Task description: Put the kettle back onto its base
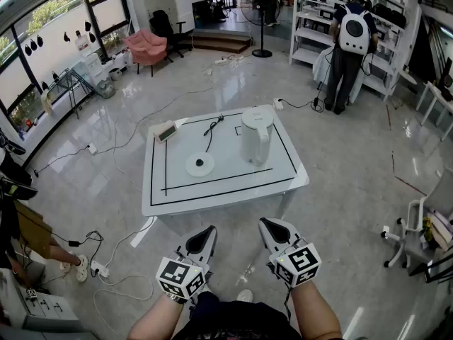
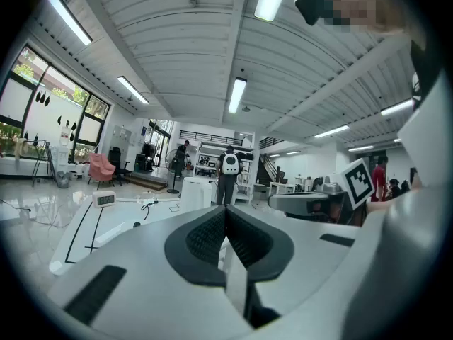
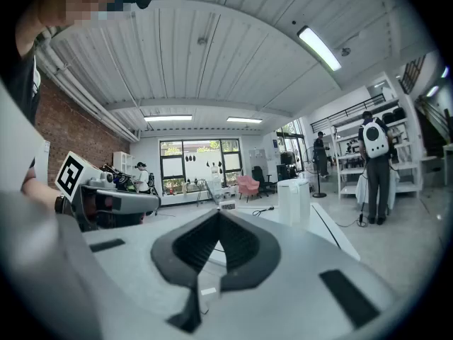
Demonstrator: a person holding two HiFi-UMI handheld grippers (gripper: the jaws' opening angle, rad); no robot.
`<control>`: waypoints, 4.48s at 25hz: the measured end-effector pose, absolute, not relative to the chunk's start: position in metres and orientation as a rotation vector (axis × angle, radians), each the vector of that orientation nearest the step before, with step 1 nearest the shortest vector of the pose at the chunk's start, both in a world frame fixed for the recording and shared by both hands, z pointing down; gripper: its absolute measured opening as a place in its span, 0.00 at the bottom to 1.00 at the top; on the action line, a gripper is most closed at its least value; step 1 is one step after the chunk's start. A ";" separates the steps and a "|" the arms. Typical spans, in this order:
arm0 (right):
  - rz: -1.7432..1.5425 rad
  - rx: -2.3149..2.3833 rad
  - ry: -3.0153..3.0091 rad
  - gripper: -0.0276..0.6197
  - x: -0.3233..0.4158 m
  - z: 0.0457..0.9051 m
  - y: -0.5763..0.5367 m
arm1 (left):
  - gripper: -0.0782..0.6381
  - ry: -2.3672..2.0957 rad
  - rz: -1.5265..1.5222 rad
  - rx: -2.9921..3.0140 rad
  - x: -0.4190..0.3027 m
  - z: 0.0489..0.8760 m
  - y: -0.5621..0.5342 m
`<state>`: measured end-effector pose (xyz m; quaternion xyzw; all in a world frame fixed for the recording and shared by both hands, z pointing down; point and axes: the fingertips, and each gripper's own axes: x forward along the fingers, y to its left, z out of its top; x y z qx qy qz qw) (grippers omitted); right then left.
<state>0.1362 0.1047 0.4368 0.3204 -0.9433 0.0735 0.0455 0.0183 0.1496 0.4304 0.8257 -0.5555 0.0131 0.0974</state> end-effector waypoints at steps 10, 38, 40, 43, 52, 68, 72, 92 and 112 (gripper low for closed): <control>0.237 0.973 -2.886 0.05 0.144 0.435 0.112 | 0.12 -1.642 0.014 2.442 0.025 0.427 0.154; 0.350 1.017 -2.934 0.08 0.053 0.428 -0.005 | 0.28 -1.546 0.005 2.461 -0.069 0.436 0.020; 0.316 1.060 -2.931 0.20 0.038 0.424 -0.024 | 0.47 -1.542 0.032 2.483 -0.083 0.437 -0.001; 0.254 1.177 -2.893 0.45 0.021 0.419 -0.057 | 0.59 -1.541 0.077 2.515 -0.104 0.437 -0.030; 0.307 1.386 -2.848 0.47 -0.012 0.414 -0.118 | 0.60 -1.447 0.080 2.570 -0.155 0.435 -0.086; 0.330 1.477 -2.751 0.47 -0.044 0.428 -0.160 | 0.60 -1.329 0.049 2.607 -0.187 0.438 -0.124; 0.310 1.511 -2.724 0.47 -0.038 0.427 -0.166 | 0.60 -1.304 0.046 2.617 -0.184 0.442 -0.128; 0.249 1.719 -2.553 0.47 0.088 0.430 -0.219 | 0.60 -1.331 0.050 2.593 -0.102 0.436 -0.155; 0.377 1.433 -2.494 0.47 0.100 0.506 -0.254 | 0.60 -1.428 0.084 2.548 -0.051 0.439 -0.177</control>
